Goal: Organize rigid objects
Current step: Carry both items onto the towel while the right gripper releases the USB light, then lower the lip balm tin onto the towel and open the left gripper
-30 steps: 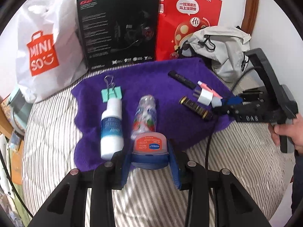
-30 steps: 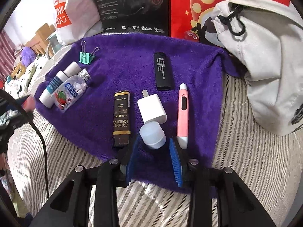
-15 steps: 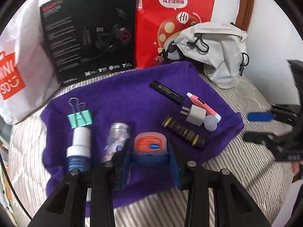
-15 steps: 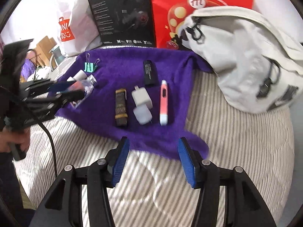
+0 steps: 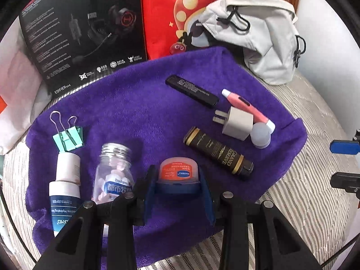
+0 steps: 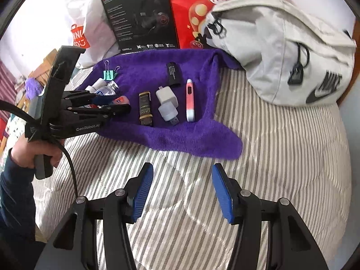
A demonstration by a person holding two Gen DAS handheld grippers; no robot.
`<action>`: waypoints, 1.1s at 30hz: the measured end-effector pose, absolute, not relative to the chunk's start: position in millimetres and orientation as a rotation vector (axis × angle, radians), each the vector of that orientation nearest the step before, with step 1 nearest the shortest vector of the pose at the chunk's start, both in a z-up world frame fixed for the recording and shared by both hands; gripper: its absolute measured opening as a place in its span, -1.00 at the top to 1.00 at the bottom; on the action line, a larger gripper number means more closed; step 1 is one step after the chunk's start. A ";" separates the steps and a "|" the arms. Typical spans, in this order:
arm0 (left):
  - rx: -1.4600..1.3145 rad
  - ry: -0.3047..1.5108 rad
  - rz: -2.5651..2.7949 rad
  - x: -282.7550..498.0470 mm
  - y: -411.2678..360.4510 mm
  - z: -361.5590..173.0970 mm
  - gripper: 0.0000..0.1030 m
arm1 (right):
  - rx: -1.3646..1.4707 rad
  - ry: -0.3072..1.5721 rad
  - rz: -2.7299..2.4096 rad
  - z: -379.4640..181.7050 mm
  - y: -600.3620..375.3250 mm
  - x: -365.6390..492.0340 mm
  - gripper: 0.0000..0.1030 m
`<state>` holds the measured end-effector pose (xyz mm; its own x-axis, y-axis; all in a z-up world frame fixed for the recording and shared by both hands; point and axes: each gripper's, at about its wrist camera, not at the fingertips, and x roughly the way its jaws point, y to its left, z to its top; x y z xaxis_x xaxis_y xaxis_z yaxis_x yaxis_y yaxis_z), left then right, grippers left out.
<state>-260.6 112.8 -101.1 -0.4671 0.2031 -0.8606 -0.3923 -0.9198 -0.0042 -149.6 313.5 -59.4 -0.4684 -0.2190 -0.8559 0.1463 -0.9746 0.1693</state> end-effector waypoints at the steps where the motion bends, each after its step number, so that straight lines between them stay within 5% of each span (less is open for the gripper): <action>1: -1.381 0.278 2.408 -260.8 112.7 -102.6 0.32 | 1.489 -0.124 -2.518 -61.2 314.6 -146.9 -0.05; 15: -1.387 0.264 2.407 -263.6 106.8 -106.5 0.29 | 1.484 -0.228 -2.554 -52.5 323.7 -120.1 -0.06; 22: -1.406 0.197 2.427 -259.8 101.2 -105.9 0.24 | 1.453 -0.245 -2.619 -39.9 322.0 -106.0 -0.21; 24: -1.404 0.160 2.409 -257.0 98.9 -104.3 -0.03 | 1.457 -0.248 -2.624 -38.0 320.5 -101.0 -0.22; 28: -1.370 0.163 2.424 -245.2 97.0 -94.8 -0.11 | 1.454 -0.243 -2.633 -34.3 316.1 -90.4 -0.22; 33: -1.295 0.140 2.415 -217.0 97.0 -73.1 -0.59 | 1.457 -0.225 -2.638 -31.6 306.0 -80.2 -0.24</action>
<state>-217.0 97.0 -73.1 -0.4934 0.2946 -0.8184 -0.3873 -0.9169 -0.0966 -80.2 306.0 -31.6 -0.5295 -0.1752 -0.8300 0.0323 -0.9819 0.1866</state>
